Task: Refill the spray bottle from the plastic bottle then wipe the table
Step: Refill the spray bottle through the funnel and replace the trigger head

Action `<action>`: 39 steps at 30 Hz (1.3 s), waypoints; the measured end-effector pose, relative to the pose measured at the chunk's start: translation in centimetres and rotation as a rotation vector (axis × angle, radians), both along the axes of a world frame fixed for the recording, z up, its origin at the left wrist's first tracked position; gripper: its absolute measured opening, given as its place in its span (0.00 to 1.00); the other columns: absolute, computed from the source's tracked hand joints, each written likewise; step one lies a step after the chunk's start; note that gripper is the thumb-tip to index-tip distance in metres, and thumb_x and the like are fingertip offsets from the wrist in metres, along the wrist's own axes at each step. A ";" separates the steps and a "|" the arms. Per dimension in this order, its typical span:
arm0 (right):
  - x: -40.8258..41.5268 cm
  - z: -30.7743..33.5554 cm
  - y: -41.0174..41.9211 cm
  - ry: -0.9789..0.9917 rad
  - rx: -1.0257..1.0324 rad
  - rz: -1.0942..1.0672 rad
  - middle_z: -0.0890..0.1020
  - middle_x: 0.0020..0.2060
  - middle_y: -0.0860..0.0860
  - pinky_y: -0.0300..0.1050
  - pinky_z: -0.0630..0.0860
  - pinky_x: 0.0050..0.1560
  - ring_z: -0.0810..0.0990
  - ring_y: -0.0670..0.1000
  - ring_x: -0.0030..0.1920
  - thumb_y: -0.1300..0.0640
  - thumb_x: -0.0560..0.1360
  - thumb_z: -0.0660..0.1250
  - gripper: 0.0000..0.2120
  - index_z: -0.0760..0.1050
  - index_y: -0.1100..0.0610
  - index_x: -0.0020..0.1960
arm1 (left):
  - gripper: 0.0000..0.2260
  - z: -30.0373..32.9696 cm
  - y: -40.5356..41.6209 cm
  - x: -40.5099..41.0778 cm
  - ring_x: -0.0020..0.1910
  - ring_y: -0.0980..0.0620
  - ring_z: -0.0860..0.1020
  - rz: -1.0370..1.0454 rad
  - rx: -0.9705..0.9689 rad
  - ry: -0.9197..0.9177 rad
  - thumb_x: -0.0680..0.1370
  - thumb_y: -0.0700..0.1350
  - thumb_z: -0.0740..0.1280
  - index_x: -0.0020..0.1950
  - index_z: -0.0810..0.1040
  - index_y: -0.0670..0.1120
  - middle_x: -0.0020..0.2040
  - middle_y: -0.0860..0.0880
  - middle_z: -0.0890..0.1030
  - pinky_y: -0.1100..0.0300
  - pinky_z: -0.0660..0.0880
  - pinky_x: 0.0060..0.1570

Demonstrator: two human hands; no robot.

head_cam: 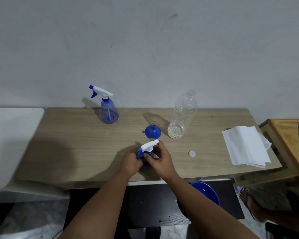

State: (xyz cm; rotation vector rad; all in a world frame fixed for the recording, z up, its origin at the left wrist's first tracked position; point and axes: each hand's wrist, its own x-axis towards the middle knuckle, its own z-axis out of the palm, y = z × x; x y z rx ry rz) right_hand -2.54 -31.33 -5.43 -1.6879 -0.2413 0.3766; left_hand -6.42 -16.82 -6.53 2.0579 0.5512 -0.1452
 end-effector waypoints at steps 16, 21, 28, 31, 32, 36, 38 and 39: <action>-0.2 -0.2 0.8 0.048 -0.049 -0.100 0.86 0.45 0.52 0.43 0.81 0.48 0.86 0.48 0.46 0.63 0.71 0.78 0.16 0.76 0.57 0.54 | 0.08 0.1 0.1 -0.3 0.36 0.55 0.78 0.005 -0.026 0.028 0.72 0.36 0.71 0.49 0.83 0.44 0.36 0.53 0.81 0.64 0.69 0.37; 0.2 -0.7 0.0 0.037 -0.024 -0.016 0.87 0.48 0.56 0.50 0.83 0.54 0.87 0.56 0.52 0.65 0.77 0.75 0.11 0.82 0.58 0.57 | 0.09 0.4 0.2 -0.3 0.33 0.63 0.76 -0.014 -0.035 -0.012 0.71 0.34 0.71 0.44 0.80 0.48 0.32 0.60 0.78 0.72 0.67 0.32; 0.8 0.0 0.8 0.040 -0.104 -0.058 0.89 0.45 0.49 0.43 0.83 0.50 0.87 0.47 0.47 0.64 0.71 0.80 0.13 0.84 0.55 0.54 | 0.09 -0.7 0.4 -0.1 0.36 0.58 0.78 0.010 -0.121 0.048 0.74 0.37 0.72 0.53 0.83 0.44 0.37 0.52 0.81 0.72 0.69 0.32; 0.5 -0.2 0.5 0.041 -0.103 -0.065 0.89 0.46 0.50 0.42 0.82 0.51 0.87 0.47 0.49 0.65 0.72 0.80 0.13 0.84 0.57 0.55 | 0.04 -0.6 0.4 -0.2 0.34 0.55 0.76 0.028 -0.165 0.066 0.75 0.37 0.72 0.46 0.82 0.45 0.33 0.51 0.79 0.73 0.68 0.28; 0.3 -0.2 0.5 0.041 -0.101 -0.049 0.89 0.47 0.50 0.43 0.82 0.53 0.87 0.48 0.51 0.65 0.72 0.79 0.13 0.84 0.58 0.56 | 0.03 -0.7 0.3 -0.3 0.33 0.56 0.76 0.041 -0.181 0.071 0.75 0.37 0.72 0.46 0.82 0.45 0.33 0.52 0.79 0.73 0.68 0.28; -0.2 0.4 0.2 0.030 -0.129 0.038 0.89 0.47 0.52 0.48 0.83 0.53 0.87 0.51 0.50 0.64 0.71 0.81 0.14 0.84 0.60 0.54 | 0.06 -0.4 1.1 -1.2 0.37 0.54 0.78 0.010 -0.252 0.118 0.73 0.35 0.72 0.48 0.83 0.42 0.38 0.48 0.82 0.73 0.70 0.30; -0.2 1.2 0.4 0.027 -0.114 0.034 0.84 0.38 0.50 0.45 0.79 0.45 0.83 0.50 0.40 0.62 0.68 0.83 0.16 0.77 0.63 0.46 | 0.13 0.0 1.7 -1.8 0.42 0.53 0.81 0.015 -0.399 0.045 0.71 0.29 0.73 0.52 0.83 0.44 0.43 0.48 0.85 0.71 0.75 0.39; -0.2 1.8 0.6 0.026 -0.100 0.022 0.81 0.35 0.52 0.46 0.77 0.42 0.79 0.50 0.38 0.60 0.68 0.83 0.19 0.73 0.65 0.44 | 0.18 0.2 1.9 -2.1 0.46 0.52 0.82 0.041 -0.473 0.004 0.70 0.27 0.74 0.54 0.81 0.46 0.47 0.49 0.85 0.68 0.77 0.44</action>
